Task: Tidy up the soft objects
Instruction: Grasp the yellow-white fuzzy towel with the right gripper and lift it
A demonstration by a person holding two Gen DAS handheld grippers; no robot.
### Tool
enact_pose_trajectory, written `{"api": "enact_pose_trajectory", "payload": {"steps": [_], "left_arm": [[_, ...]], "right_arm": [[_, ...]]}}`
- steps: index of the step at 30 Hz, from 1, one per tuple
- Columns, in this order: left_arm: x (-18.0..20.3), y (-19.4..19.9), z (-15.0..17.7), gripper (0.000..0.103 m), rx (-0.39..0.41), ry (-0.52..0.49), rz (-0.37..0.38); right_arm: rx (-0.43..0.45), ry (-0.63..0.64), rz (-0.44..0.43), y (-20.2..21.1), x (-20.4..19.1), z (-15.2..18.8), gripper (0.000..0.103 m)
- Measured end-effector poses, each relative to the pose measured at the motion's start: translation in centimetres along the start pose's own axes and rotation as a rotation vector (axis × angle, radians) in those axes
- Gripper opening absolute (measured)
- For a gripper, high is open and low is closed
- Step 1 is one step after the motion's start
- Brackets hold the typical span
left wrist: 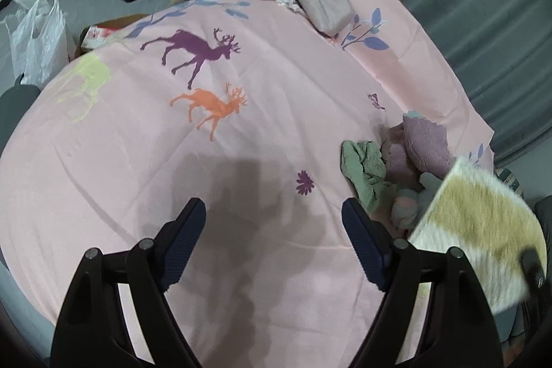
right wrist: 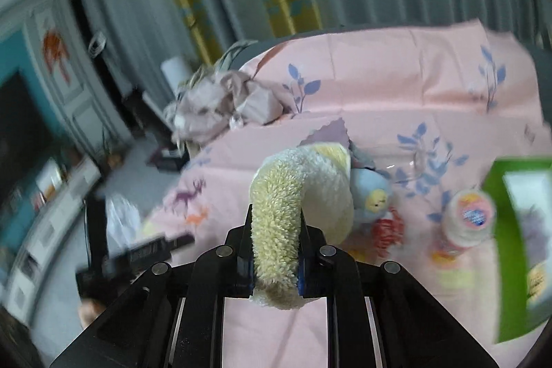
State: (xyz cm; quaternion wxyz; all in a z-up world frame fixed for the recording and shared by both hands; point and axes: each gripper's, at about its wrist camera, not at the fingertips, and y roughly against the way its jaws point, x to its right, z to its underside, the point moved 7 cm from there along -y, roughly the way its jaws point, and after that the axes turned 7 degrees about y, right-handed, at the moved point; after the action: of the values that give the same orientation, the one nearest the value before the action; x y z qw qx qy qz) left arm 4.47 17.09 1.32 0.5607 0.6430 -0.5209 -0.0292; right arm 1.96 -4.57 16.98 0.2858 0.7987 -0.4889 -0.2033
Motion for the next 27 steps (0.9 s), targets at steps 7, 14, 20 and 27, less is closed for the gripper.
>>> {"api": "enact_pose_trajectory", "payload": {"steps": [7, 14, 20, 27], "left_arm": [[-0.4, -0.3, 0.2, 0.080, -0.007, -0.011, -0.038], [-0.6, -1.3, 0.9, 0.081, -0.060, -0.042, -0.063], [-0.4, -1.9, 1.9, 0.081, -0.097, -0.083, -0.083], [0.9, -2.6, 4.0, 0.081, -0.188, -0.180, -0.051]], "right_arm": [[-0.368, 0.032, -0.241, -9.7, -4.8, 7.2, 0.018], [-0.463, -0.145, -0.262, -16.8, -3.4, 11.7, 0.018], [-0.526, -0.219, -0.258, -15.4, -1.5, 10.7, 0.052], [-0.449, -0.239, -0.056, -12.1, 3.0, 8.4, 0.078]]}}
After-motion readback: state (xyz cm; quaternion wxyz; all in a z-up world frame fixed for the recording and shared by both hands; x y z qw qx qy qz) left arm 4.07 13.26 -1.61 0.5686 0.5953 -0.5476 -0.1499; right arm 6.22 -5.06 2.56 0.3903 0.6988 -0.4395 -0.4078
